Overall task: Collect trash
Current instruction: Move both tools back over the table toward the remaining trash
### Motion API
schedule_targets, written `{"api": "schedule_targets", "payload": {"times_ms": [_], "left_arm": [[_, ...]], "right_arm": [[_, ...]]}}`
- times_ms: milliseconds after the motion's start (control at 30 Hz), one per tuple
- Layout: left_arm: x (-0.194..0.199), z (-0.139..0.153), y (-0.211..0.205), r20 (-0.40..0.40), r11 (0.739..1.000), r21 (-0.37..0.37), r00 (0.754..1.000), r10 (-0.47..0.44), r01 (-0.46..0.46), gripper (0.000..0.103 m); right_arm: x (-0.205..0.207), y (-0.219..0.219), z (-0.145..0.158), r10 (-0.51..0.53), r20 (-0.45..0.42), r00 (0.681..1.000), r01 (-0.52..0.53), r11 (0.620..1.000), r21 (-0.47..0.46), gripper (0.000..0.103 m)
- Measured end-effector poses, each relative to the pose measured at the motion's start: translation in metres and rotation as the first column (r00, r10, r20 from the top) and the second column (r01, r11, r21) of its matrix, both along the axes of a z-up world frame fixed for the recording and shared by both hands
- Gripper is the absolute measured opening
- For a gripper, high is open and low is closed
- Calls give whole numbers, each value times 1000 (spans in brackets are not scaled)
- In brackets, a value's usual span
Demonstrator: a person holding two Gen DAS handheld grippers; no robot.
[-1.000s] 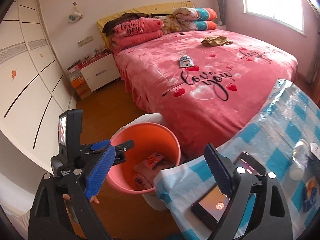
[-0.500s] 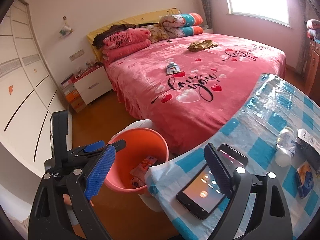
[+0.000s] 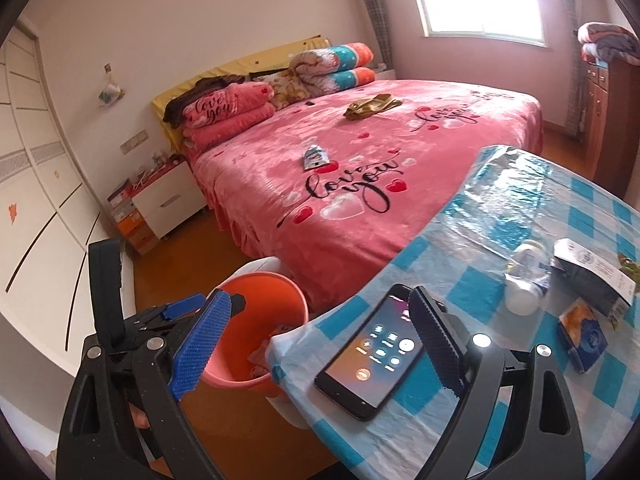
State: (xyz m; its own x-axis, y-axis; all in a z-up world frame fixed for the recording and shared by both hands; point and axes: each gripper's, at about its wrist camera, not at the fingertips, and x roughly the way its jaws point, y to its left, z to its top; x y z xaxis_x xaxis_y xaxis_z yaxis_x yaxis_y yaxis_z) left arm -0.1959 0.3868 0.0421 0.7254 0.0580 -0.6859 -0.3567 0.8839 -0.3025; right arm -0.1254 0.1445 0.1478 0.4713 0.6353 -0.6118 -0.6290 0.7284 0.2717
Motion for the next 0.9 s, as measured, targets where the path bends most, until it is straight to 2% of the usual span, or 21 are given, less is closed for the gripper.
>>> {"api": "schedule_targets", "payload": {"times_ms": [500,900], "left_arm": [[17,19,-62,28,986,24,986,-167,166,86],[34,31,-116,-17,959,92,963,-268,268,86]], "right_arm": [[-3,-59,-10,-138,-13,990,138,990,37,90],[6,-131,-39,-254,-89,963,263,958,115,93]]}}
